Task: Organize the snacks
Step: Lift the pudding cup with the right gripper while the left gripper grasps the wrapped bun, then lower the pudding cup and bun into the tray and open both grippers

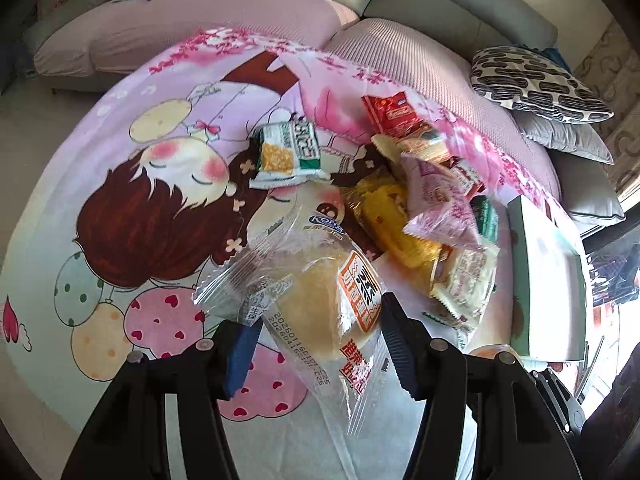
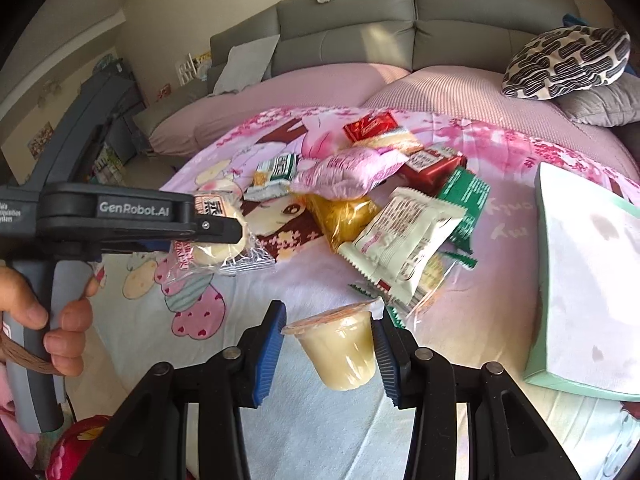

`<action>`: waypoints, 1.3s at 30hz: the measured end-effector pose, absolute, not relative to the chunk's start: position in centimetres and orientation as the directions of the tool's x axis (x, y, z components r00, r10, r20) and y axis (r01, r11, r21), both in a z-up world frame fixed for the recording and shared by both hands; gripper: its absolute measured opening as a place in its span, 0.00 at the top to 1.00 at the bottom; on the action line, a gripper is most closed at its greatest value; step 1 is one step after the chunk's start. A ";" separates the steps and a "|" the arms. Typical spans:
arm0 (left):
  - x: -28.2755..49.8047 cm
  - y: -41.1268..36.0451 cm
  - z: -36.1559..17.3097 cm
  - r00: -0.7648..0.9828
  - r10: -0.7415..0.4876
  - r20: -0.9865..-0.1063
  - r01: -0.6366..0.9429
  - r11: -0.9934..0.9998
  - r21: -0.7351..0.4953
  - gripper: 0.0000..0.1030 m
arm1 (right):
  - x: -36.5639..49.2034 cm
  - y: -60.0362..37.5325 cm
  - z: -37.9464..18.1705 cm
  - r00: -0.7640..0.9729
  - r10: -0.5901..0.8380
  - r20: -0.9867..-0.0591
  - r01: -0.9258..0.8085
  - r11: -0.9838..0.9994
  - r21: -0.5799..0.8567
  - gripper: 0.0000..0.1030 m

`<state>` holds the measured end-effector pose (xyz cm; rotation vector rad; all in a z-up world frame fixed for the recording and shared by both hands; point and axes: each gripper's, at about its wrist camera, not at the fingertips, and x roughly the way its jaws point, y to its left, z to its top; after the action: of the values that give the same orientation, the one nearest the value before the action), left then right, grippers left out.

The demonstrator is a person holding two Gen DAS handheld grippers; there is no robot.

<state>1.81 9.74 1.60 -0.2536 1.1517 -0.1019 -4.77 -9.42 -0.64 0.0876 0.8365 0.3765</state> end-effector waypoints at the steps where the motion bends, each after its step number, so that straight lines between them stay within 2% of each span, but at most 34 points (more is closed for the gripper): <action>1: 1.8 9.5 2.0 0.413 -0.210 -0.886 -0.043 0.967 -0.250 0.41 | -4.8 -9.8 -0.3 0.615 0.360 -0.701 -0.285 0.931 0.228 0.56; 9: 2.4 5.2 5.5 0.456 -0.228 -0.860 0.083 0.973 -0.213 0.41 | -5.0 -15.1 1.9 0.681 0.291 -0.672 -0.177 0.956 0.235 0.56; 20: 4.3 -4.9 7.2 0.455 -0.297 -0.839 0.327 0.933 -0.153 0.41 | -4.1 -28.3 2.4 0.713 0.018 -0.701 0.157 0.970 0.184 0.56; 29: 6.4 -12.8 6.5 0.442 -0.325 -0.836 0.440 0.891 -0.114 0.41 | -1.7 -34.6 2.3 0.676 -0.097 -0.731 0.285 0.949 0.137 0.56; 39: 8.3 -18.2 3.7 0.388 -0.366 -0.846 0.502 0.853 -0.139 0.41 | 0.6 -38.0 0.5 0.614 -0.132 -0.779 0.345 0.932 0.114 0.56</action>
<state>8.29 -18.19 3.72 0.1482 1.0337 -0.5550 0.59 -37.97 0.47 0.2640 0.8696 -0.2785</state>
